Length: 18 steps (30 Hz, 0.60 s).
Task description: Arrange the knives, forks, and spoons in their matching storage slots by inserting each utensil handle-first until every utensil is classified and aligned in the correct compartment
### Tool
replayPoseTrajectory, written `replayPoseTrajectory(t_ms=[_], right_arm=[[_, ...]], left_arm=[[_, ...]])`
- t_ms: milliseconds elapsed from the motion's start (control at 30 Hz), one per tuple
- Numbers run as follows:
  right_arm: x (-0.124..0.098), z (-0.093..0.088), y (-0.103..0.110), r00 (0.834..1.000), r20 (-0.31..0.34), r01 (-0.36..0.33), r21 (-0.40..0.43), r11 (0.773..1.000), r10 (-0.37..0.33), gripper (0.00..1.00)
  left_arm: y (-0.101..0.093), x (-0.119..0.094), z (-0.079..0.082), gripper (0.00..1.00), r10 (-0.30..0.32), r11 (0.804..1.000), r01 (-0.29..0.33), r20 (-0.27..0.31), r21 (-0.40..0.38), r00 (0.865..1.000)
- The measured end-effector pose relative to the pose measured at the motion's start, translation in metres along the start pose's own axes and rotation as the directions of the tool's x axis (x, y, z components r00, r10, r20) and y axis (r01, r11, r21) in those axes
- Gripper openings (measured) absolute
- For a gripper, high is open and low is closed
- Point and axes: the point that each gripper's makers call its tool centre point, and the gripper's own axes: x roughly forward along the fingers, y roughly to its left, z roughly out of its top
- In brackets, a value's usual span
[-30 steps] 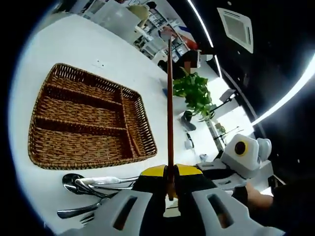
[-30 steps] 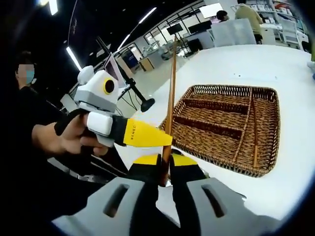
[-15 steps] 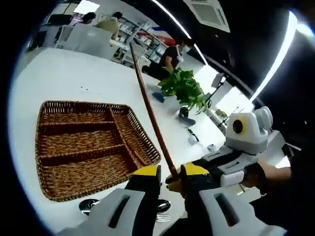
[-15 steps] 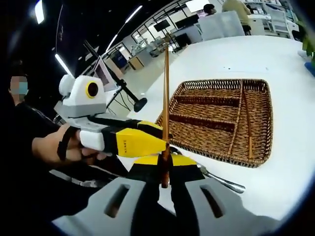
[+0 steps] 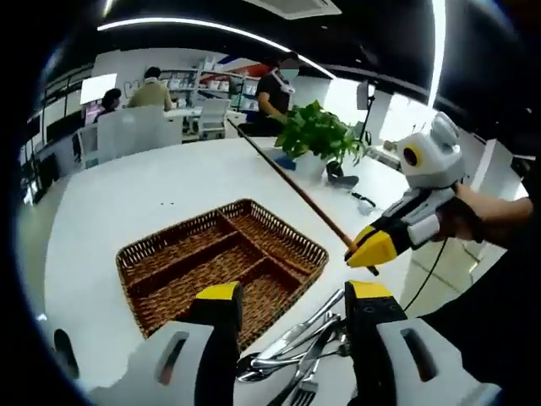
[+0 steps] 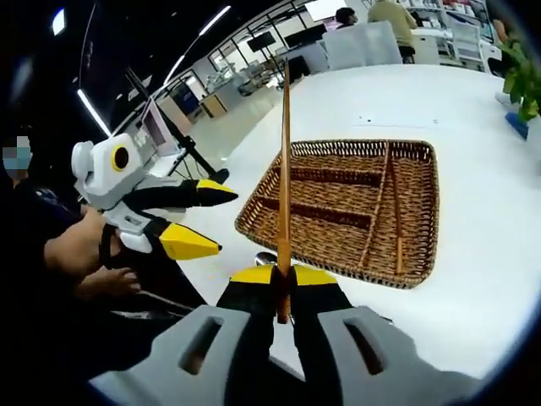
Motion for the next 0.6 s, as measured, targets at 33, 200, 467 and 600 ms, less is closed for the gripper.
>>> replayPoseTrajectory(t_ms=[33, 200, 467, 600], right_arm=[[-0.001, 0.0, -0.004, 1.0, -0.001, 0.015, -0.009, 1.0, -0.015, 0.04], [-0.008, 0.004, -0.02, 0.998, 0.007, 0.06, 0.02, 0.998, -0.06, 0.04], [-0.02, 0.009, -0.039, 0.991, -0.012, 0.134, 0.026, 0.991, -0.133, 0.04], [-0.025, 0.014, -0.05, 0.984, -0.011, 0.176, 0.019, 0.984, -0.176, 0.04]], left_arm=[[0.005, -0.004, 0.001, 0.61, 0.017, 0.999, -0.017, 0.003, 0.032, 1.0], [0.02, -0.02, 0.002, 0.7, 0.039, 0.997, -0.041, 0.035, 0.068, 0.999], [0.057, -0.046, -0.007, 0.95, 0.138, 0.99, -0.139, 0.028, 0.026, 0.99], [0.065, -0.056, -0.013, 1.0, 0.156, 0.985, -0.157, 0.023, 0.07, 0.987]])
